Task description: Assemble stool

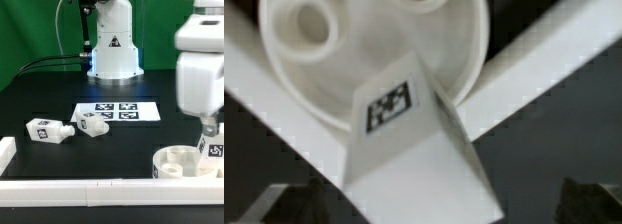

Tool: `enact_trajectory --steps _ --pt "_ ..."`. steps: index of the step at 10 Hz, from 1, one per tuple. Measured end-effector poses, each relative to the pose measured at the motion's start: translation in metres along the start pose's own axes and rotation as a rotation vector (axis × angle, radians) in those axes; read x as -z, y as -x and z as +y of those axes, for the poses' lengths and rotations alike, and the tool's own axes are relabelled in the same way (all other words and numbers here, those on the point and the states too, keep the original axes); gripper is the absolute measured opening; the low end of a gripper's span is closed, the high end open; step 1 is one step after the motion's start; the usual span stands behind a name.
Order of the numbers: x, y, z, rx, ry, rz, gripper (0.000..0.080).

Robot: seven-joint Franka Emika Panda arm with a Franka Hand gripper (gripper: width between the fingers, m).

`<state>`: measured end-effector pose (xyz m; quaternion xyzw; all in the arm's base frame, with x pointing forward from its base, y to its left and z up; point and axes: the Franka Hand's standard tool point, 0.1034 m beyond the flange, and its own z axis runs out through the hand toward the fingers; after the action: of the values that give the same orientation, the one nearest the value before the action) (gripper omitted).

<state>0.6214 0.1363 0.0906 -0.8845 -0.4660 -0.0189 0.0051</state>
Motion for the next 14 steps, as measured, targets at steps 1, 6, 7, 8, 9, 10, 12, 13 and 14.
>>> enact_trajectory --steps 1,6,7,8,9,10,12,13,14 --pt "0.0 0.002 0.003 0.053 0.001 -0.001 0.0649" --pt "-0.02 0.003 0.017 0.614 0.038 -0.086 0.0649" --pt "-0.019 0.003 0.017 0.578 0.04 -0.085 0.0649" --pt "-0.02 0.004 0.018 0.56 0.04 -0.086 0.0521" --pt "-0.021 0.005 0.018 0.556 0.039 -0.086 0.0382" --pt "-0.021 0.005 0.018 0.509 0.04 -0.086 0.0333" --pt "-0.021 0.006 0.018 0.372 0.045 -0.082 0.0333" --pt "-0.02 0.006 0.02 0.281 0.049 -0.081 0.0333" --pt "-0.02 0.009 0.022 0.114 0.011 -0.111 0.0333"
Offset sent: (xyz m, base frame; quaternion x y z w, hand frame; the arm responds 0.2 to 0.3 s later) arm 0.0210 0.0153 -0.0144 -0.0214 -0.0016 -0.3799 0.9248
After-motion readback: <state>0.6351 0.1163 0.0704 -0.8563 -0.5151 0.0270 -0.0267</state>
